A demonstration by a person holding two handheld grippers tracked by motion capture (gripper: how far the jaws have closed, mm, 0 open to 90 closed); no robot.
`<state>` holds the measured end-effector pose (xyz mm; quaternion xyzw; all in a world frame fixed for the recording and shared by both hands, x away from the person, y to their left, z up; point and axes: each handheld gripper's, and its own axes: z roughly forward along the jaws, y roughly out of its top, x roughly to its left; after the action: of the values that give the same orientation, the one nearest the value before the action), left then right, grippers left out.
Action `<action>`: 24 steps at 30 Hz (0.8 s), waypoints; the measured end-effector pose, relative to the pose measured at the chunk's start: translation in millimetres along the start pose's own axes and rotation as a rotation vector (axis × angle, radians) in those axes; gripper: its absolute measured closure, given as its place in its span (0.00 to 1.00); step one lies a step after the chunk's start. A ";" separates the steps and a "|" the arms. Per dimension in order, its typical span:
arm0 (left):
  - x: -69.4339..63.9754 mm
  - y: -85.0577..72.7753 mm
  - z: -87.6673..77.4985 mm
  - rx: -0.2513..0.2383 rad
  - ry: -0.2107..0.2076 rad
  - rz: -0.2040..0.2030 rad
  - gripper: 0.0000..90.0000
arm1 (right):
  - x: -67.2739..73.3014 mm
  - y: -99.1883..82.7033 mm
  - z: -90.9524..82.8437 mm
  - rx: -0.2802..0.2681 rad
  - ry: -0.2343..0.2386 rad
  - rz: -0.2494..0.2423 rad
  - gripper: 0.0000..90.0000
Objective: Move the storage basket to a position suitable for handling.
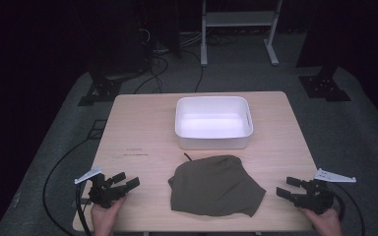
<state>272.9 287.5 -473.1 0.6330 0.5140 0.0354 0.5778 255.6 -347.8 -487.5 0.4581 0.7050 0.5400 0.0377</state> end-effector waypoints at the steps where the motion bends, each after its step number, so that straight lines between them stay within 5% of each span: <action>1: -0.6 -0.3 1.5 0.008 -0.005 -0.003 0.01 | -0.5 -0.1 0.4 0.004 0.000 0.001 0.16; 24: -22.9 -7.6 26.5 0.093 -0.071 0.049 0.01 | 12.0 4.7 17.1 0.036 0.010 -0.015 0.16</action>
<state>274.4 251.7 -475.1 0.6722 0.4787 0.0030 0.5648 260.9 -327.2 -485.5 0.4507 0.7182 0.5292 0.0300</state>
